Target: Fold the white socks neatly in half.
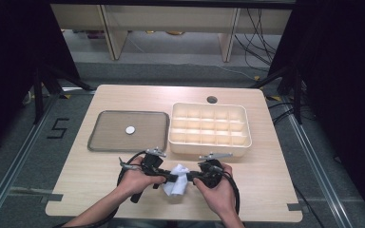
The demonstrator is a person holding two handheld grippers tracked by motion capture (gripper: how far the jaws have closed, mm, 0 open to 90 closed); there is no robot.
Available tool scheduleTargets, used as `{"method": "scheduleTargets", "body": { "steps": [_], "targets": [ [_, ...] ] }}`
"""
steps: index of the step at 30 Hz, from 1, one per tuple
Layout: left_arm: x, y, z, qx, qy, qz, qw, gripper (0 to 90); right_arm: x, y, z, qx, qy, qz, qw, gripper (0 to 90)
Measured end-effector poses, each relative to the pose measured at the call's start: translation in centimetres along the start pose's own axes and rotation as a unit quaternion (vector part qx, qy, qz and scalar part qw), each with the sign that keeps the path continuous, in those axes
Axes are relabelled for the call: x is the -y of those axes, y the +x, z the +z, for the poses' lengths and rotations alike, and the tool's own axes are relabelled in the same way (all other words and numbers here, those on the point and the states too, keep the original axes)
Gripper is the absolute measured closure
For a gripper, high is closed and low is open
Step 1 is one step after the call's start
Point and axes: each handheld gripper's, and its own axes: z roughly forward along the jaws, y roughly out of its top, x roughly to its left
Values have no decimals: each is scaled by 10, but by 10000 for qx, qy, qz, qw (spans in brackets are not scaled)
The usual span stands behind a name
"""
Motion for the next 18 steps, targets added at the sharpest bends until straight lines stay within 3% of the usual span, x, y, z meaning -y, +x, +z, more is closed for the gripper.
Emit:
{"method": "scheduleTargets", "body": {
  "steps": [1,2,6,10,11,12,14,18],
  "targets": [
    [0,0,0,0,0,0,10000,738,0,0,0,0,0,0,10000,760],
    [-1,-1,-5,70,-36,42,10000,737,0,-8,-6,-17,-310,-135,9994,743],
    [-3,0,-12,40,-180,67,9998,736,4,-20,-14,157,-487,-67,9987,733],
    [-6,1,-17,37,-320,69,9995,734,10,-28,-16,271,-469,64,9985,723],
    [-6,2,-20,51,-322,88,9994,733,11,-32,-15,248,-575,-103,9980,722],
    [-7,3,-21,-5,-372,100,9993,733,13,-30,-16,247,-460,132,9986,722],
    [-8,3,-23,-25,-424,80,9991,733,15,-33,-14,307,-474,76,9984,723],
    [-12,3,-27,18,-486,109,9988,734,17,-32,-14,201,-453,90,9987,723]
  ]
}}
